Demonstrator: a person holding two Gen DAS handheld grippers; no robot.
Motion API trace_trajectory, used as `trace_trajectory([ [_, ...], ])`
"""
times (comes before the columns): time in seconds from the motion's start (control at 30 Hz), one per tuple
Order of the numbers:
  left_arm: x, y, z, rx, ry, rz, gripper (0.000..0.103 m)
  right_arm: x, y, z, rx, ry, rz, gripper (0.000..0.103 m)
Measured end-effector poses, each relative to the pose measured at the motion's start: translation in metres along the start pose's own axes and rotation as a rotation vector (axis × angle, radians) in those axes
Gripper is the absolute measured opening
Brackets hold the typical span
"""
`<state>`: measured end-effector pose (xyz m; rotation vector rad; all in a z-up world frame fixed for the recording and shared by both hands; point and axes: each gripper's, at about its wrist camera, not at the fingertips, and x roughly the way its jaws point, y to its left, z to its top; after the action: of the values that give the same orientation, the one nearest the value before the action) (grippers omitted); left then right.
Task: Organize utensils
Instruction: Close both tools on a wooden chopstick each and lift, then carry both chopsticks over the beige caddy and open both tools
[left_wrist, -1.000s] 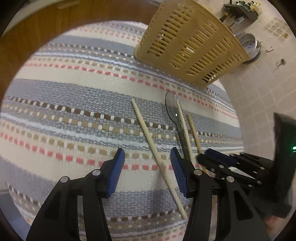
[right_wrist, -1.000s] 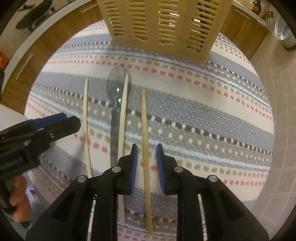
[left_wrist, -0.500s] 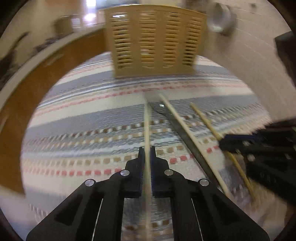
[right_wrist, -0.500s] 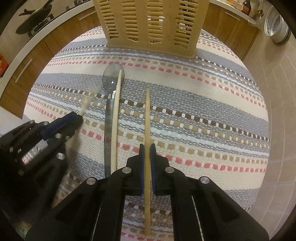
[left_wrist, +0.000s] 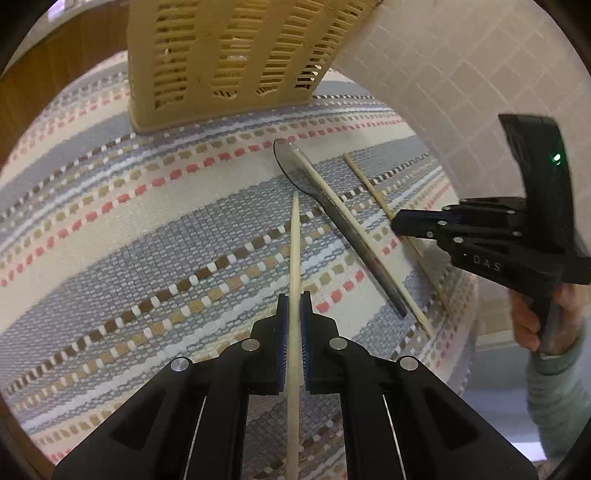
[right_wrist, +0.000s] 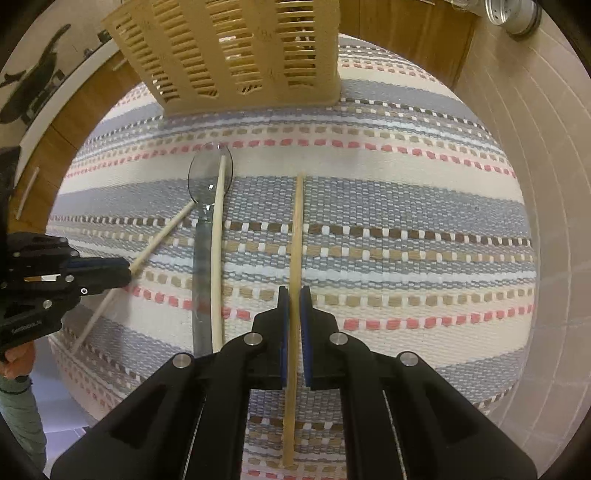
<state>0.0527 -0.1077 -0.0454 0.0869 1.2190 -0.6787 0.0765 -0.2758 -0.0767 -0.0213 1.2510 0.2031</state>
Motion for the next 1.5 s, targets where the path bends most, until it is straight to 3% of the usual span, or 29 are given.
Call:
trace_trajectory([
  [0.13, 0.01, -0.018, 0.012, 0.047, 0.0, 0.109, 0.006, 0.002, 0.01, 0.003, -0.044, 0.034, -0.045, 0.005],
  [0.27, 0.029, -0.025, 0.026, 0.09, -0.003, 0.17, 0.011, 0.005, 0.022, 0.006, -0.085, 0.047, -0.075, 0.005],
  [0.37, 0.038, -0.03, 0.023, 0.135, -0.032, 0.254, 0.004, 0.005, 0.029, 0.003, -0.116, 0.03, -0.093, 0.005],
  [0.43, 0.039, -0.028, 0.022, 0.128, -0.053, 0.251, 0.003, 0.002, 0.028, 0.0, -0.107, 0.006, -0.08, 0.005],
  [0.53, 0.01, -0.008, 0.014, 0.058, -0.195, 0.135, 0.003, -0.017, 0.023, -0.008, -0.078, -0.1, -0.004, 0.004],
  [0.63, -0.027, 0.002, 0.011, 0.008, -0.362, 0.101, 0.003, -0.053, 0.028, -0.017, -0.091, -0.258, 0.016, 0.004],
  [0.7, -0.063, 0.001, 0.005, 0.02, -0.548, 0.024, 0.004, -0.078, 0.034, -0.021, -0.11, -0.373, 0.043, 0.004],
  [0.87, -0.121, -0.008, 0.001, 0.054, -0.821, 0.114, 0.004, -0.118, 0.047, -0.014, -0.118, -0.592, 0.073, 0.004],
  [1.0, -0.145, -0.004, 0.011, 0.036, -0.979, 0.159, 0.004, -0.148, 0.055, -0.012, -0.122, -0.826, 0.012, 0.004],
  [1.23, -0.166, 0.0, 0.047, 0.022, -1.127, 0.192, 0.004, -0.175, 0.035, 0.017, -0.043, -1.068, 0.07, 0.004],
  [1.5, -0.157, 0.013, 0.092, 0.021, -1.171, 0.199, 0.004, -0.165, 0.007, 0.071, 0.051, -1.156, 0.084, 0.004],
])
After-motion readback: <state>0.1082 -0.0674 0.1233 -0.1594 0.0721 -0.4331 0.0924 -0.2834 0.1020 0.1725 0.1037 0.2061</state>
